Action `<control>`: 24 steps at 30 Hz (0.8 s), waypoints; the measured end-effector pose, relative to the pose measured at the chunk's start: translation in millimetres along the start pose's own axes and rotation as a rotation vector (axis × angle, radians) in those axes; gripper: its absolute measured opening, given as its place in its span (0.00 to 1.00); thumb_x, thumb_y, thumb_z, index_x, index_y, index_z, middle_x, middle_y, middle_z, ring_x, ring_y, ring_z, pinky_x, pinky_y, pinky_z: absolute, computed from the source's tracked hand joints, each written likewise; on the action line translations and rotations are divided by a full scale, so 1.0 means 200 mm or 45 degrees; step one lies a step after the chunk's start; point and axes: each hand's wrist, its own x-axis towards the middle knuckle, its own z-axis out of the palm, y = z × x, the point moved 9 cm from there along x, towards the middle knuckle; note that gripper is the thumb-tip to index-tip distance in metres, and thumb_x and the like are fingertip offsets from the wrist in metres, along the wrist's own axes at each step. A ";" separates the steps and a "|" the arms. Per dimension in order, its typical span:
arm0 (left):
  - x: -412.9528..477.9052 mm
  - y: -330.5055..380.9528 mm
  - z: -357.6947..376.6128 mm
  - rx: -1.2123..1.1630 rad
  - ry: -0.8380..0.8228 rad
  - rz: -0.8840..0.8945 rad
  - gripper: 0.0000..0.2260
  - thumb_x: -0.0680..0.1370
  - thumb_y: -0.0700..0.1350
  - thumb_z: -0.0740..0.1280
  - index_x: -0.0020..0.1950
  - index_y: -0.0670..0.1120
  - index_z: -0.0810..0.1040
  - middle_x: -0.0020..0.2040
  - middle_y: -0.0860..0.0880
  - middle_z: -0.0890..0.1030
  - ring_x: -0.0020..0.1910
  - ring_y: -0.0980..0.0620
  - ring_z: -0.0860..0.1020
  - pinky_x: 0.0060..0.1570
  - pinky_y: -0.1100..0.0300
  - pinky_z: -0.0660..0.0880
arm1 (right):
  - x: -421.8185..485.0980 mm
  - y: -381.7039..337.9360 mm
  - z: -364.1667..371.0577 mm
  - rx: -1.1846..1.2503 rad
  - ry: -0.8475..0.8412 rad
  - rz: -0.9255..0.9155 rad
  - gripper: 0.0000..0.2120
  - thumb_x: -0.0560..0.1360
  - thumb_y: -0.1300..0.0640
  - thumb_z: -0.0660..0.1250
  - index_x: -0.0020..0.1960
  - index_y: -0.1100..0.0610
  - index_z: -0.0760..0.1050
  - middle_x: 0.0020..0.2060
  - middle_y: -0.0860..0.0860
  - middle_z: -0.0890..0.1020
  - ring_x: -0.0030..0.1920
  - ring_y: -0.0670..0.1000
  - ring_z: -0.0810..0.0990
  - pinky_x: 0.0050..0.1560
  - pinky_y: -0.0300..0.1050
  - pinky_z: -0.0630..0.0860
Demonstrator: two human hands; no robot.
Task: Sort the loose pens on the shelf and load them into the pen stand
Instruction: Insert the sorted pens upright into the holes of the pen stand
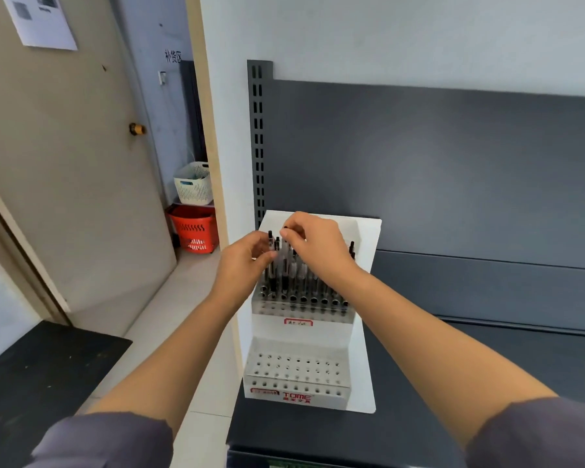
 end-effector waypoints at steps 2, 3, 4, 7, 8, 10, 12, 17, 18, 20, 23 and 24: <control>-0.01 -0.02 0.04 0.076 -0.047 0.005 0.08 0.74 0.42 0.70 0.52 0.43 0.77 0.41 0.52 0.78 0.41 0.53 0.77 0.40 0.66 0.70 | -0.01 0.02 0.03 -0.115 -0.031 0.006 0.06 0.78 0.51 0.62 0.48 0.50 0.78 0.40 0.45 0.81 0.46 0.50 0.77 0.49 0.49 0.74; -0.02 -0.03 0.05 0.106 -0.073 0.003 0.09 0.74 0.42 0.70 0.52 0.43 0.77 0.41 0.52 0.78 0.42 0.52 0.77 0.41 0.64 0.69 | -0.01 0.03 0.04 -0.180 -0.034 0.000 0.07 0.78 0.50 0.62 0.48 0.49 0.78 0.40 0.45 0.81 0.49 0.50 0.75 0.51 0.49 0.72; -0.03 -0.05 0.07 0.126 -0.095 0.002 0.09 0.74 0.42 0.70 0.53 0.43 0.76 0.41 0.52 0.78 0.42 0.52 0.77 0.41 0.64 0.69 | -0.02 0.05 0.06 -0.233 -0.031 -0.005 0.06 0.78 0.49 0.62 0.49 0.49 0.78 0.40 0.44 0.81 0.51 0.50 0.74 0.53 0.49 0.68; -0.06 -0.09 0.09 0.124 -0.087 -0.011 0.09 0.75 0.41 0.69 0.52 0.45 0.74 0.41 0.53 0.79 0.40 0.53 0.77 0.37 0.67 0.69 | -0.04 0.07 0.09 -0.316 -0.017 -0.014 0.05 0.77 0.50 0.63 0.49 0.48 0.78 0.42 0.43 0.81 0.55 0.49 0.70 0.56 0.47 0.60; -0.07 -0.09 0.09 0.132 -0.074 -0.011 0.08 0.75 0.42 0.69 0.51 0.45 0.74 0.41 0.52 0.79 0.40 0.53 0.77 0.37 0.66 0.70 | -0.04 0.07 0.10 -0.355 -0.009 -0.031 0.06 0.77 0.50 0.64 0.49 0.48 0.78 0.43 0.43 0.80 0.56 0.49 0.69 0.55 0.46 0.59; -0.07 -0.09 0.09 0.188 -0.060 -0.009 0.05 0.75 0.42 0.69 0.48 0.44 0.75 0.39 0.50 0.80 0.39 0.51 0.78 0.38 0.60 0.73 | -0.05 0.06 0.10 -0.428 0.020 -0.059 0.06 0.76 0.50 0.64 0.49 0.48 0.79 0.48 0.44 0.78 0.57 0.50 0.68 0.55 0.47 0.59; -0.07 -0.08 0.09 0.269 -0.055 -0.011 0.04 0.76 0.44 0.68 0.45 0.44 0.76 0.38 0.49 0.80 0.38 0.50 0.77 0.36 0.57 0.72 | -0.05 0.05 0.09 -0.463 0.056 -0.041 0.07 0.76 0.50 0.65 0.49 0.49 0.80 0.50 0.46 0.74 0.57 0.51 0.67 0.55 0.48 0.60; -0.09 -0.07 0.09 0.420 -0.001 -0.027 0.05 0.76 0.45 0.65 0.42 0.47 0.73 0.34 0.53 0.75 0.34 0.52 0.72 0.26 0.62 0.59 | -0.04 0.08 0.10 -0.526 0.025 -0.005 0.10 0.77 0.47 0.63 0.53 0.49 0.79 0.53 0.47 0.74 0.59 0.52 0.67 0.57 0.49 0.60; -0.09 -0.07 0.09 0.431 0.023 -0.055 0.05 0.76 0.45 0.65 0.41 0.48 0.72 0.34 0.53 0.75 0.34 0.51 0.71 0.26 0.62 0.59 | -0.05 0.07 0.11 -0.537 0.012 -0.014 0.11 0.78 0.47 0.62 0.54 0.50 0.79 0.54 0.47 0.75 0.59 0.52 0.67 0.58 0.50 0.61; -0.11 -0.07 0.08 0.449 0.061 -0.105 0.06 0.76 0.46 0.64 0.40 0.48 0.70 0.34 0.53 0.74 0.34 0.50 0.72 0.26 0.62 0.58 | -0.05 0.07 0.11 -0.544 -0.015 -0.031 0.12 0.78 0.47 0.61 0.56 0.50 0.78 0.54 0.47 0.76 0.60 0.53 0.68 0.59 0.50 0.61; -0.13 -0.07 0.08 0.447 0.070 -0.125 0.05 0.77 0.47 0.63 0.43 0.47 0.71 0.37 0.52 0.76 0.36 0.49 0.74 0.28 0.61 0.61 | -0.06 0.07 0.09 -0.480 -0.030 -0.059 0.13 0.79 0.47 0.60 0.59 0.49 0.76 0.55 0.48 0.76 0.61 0.52 0.68 0.61 0.50 0.61; -0.14 -0.05 0.08 0.436 0.083 -0.125 0.05 0.77 0.48 0.64 0.45 0.47 0.71 0.39 0.51 0.77 0.37 0.49 0.74 0.29 0.60 0.62 | -0.07 0.08 0.06 -0.441 -0.019 -0.065 0.13 0.79 0.48 0.60 0.60 0.49 0.75 0.56 0.48 0.77 0.62 0.52 0.68 0.61 0.50 0.61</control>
